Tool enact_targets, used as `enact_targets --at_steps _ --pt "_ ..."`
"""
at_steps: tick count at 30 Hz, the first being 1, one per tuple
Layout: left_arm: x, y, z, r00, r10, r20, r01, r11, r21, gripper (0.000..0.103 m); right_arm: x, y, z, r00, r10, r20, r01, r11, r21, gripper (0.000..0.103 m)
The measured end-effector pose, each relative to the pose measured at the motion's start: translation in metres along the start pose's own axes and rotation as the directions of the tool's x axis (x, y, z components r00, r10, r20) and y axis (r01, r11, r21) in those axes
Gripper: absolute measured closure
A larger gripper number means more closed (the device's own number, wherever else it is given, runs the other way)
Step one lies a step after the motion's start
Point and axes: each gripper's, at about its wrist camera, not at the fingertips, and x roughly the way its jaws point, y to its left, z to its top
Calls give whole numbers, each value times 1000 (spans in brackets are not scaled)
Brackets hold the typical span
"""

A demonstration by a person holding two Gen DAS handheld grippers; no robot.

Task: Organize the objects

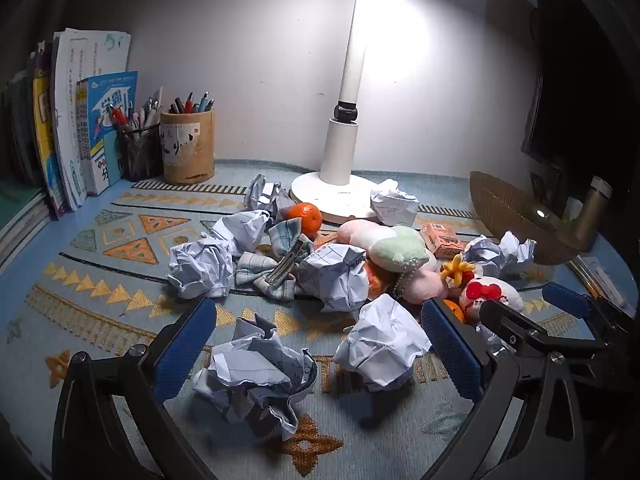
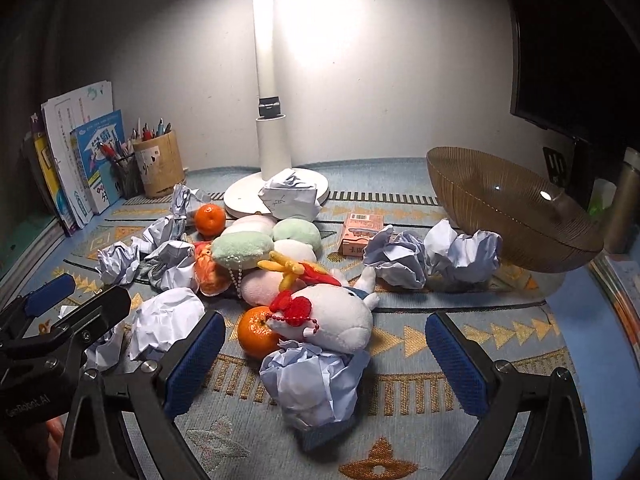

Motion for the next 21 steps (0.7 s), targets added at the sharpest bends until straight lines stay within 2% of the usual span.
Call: enact_targets --at_steps 15,21 --pt "0 0 1 1000 -3 -4 4 1000 5 1 1 -1 0 1000 2 -7 -2 1000 1 2" --pt "-2 9 3 1000 -24 2 24 999 -40 1 0 2 0 1000 4 1 -4 1000 -15 2"
